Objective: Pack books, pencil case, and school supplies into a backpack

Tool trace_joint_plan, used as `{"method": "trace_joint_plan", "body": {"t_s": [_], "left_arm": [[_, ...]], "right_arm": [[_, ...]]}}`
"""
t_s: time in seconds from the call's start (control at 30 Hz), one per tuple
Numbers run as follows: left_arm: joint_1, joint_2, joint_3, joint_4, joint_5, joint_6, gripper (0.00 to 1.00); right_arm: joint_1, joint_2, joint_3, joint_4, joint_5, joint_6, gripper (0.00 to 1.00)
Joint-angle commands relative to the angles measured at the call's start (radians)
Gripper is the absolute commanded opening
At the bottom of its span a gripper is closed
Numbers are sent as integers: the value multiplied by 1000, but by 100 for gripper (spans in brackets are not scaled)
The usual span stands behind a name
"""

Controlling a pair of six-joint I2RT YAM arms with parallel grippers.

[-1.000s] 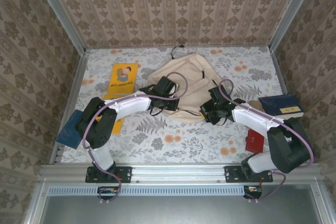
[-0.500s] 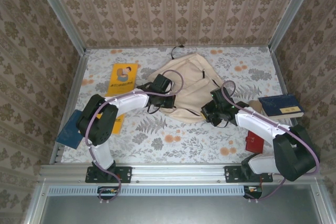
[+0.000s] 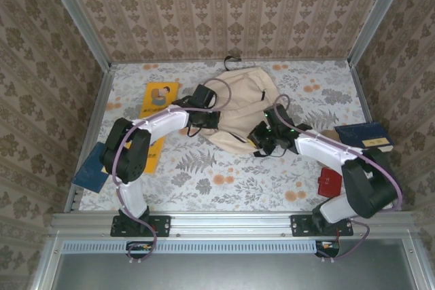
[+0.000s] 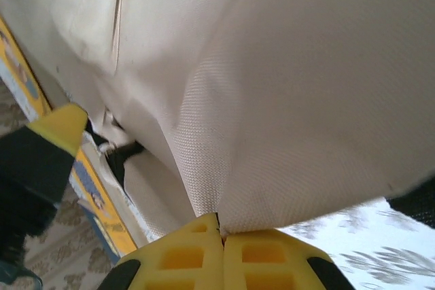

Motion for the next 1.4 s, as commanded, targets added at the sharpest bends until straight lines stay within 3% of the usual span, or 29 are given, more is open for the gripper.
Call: {"method": "trace_joint_plan", "body": {"t_s": [0.0,0.07,0.27,0.4,0.47,0.57,0.8,1.13,1.27,1.37], "left_arm": [[60,6,42,-44,-94,37,0],[89,-1,50,-60,-95,32,4],[169,-102,64,-189,-85,-50,50],[224,-215,-20,-209,-115,-96,70],[266,-266,-89,-215,-132,-121,73],[352,-327,-205,-212,-109,-160,75],[511,-376,-389,-171,19,-181,78],[504,-283,-462,-92,118,-228,77],[449,-293,-504,-73,153,-290,76],[356,-315,-541,-47,187,-384,75]], "right_arm": [[44,82,80,45,-69,-41,10],[60,144,122,70,-79,-42,12],[66,274,228,93,-110,-82,29],[66,284,278,35,-113,-139,45],[66,254,271,8,-95,-167,61],[66,179,240,-33,-63,-225,73],[65,1,166,-159,53,-368,91],[65,-77,123,-171,76,-360,93],[65,-96,107,-177,91,-359,93],[65,-97,95,-186,104,-361,93]]}}
